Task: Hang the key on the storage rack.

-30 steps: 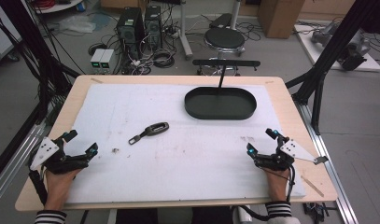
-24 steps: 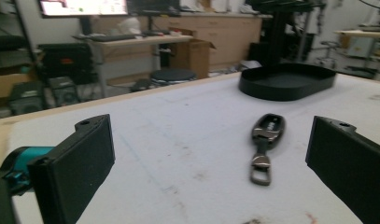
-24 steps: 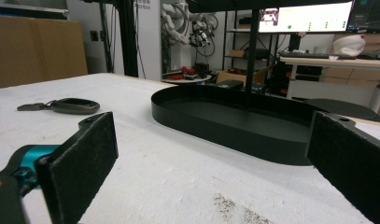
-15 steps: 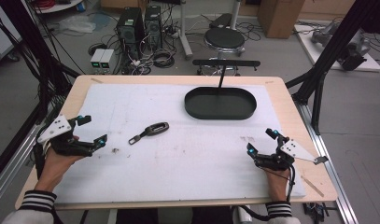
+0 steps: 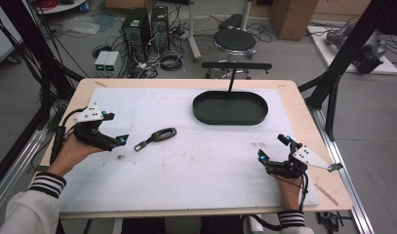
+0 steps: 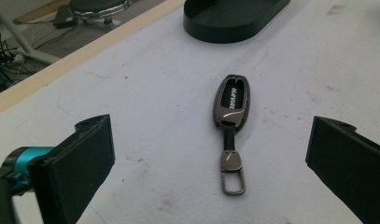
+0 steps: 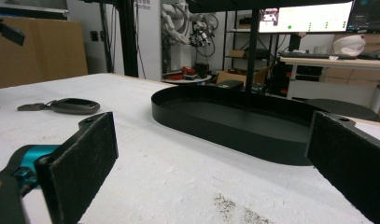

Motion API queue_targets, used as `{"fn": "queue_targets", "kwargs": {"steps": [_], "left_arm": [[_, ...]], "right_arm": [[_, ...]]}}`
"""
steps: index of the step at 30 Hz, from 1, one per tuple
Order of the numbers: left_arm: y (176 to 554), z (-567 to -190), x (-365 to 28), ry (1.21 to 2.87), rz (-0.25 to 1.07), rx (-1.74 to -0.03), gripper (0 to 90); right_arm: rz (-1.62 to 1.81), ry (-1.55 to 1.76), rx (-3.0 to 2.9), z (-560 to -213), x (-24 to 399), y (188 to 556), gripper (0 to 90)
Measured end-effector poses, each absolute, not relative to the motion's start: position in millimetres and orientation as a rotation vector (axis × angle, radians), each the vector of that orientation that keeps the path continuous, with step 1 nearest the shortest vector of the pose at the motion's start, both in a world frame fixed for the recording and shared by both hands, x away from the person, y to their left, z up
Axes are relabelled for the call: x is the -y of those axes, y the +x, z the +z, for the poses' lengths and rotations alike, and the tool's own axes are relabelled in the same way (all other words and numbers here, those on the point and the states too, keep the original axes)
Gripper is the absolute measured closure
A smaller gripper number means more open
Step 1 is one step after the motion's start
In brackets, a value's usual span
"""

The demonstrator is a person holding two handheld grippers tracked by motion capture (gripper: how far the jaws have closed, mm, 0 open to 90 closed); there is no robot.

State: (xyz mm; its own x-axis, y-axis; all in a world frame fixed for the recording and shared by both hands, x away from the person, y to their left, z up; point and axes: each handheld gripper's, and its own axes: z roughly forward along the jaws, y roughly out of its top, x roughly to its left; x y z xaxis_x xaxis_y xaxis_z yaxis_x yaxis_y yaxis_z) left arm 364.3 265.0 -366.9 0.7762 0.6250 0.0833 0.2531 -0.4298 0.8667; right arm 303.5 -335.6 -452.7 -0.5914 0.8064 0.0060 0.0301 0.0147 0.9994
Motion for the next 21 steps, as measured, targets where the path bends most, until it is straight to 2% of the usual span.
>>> {"fn": "queue_targets", "kwargs": {"steps": [8, 21], "left_arm": [[381.1, -361.7, -244.4, 2.13, 0.454, -0.613, 7.4], [404.8, -363.4, -208.7, 2.31, 0.342, -0.6, 7.4]], "right_arm": [[1.64, 0.862, -1.691, -452.7, 335.8, 303.4, 1.3], [1.644, 0.858, -1.685, -452.8, 336.1, 303.1, 1.4]]}}
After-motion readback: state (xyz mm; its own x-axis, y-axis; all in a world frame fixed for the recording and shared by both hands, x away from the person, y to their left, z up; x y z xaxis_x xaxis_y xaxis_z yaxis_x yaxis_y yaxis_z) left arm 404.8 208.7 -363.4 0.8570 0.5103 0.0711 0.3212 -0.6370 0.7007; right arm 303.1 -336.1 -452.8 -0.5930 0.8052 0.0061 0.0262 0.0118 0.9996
